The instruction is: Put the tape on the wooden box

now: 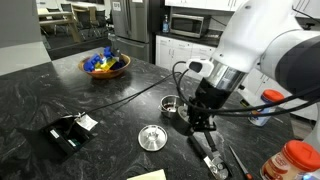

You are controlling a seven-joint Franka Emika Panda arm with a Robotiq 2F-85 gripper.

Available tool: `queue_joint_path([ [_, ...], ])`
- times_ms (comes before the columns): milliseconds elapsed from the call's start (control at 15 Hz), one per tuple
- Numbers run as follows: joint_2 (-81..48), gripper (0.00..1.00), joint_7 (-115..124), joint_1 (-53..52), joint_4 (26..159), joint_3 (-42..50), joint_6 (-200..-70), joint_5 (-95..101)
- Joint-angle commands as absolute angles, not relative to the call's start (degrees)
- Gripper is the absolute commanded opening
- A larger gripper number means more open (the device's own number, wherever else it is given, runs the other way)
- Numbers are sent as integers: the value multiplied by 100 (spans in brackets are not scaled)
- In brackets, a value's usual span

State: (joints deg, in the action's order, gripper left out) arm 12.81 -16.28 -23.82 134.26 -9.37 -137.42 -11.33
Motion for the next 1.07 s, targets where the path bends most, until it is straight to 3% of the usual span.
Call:
queue_joint_path([
  [0,287,2,-2933,-2431,12522,-1024,-13605,-1807],
  [933,-1328,2,-3511,-1997,10505,-2007,-12079,-1781],
  [1000,-1223,8,-3354,-2049,10730,-2015,-12394,-1653],
])
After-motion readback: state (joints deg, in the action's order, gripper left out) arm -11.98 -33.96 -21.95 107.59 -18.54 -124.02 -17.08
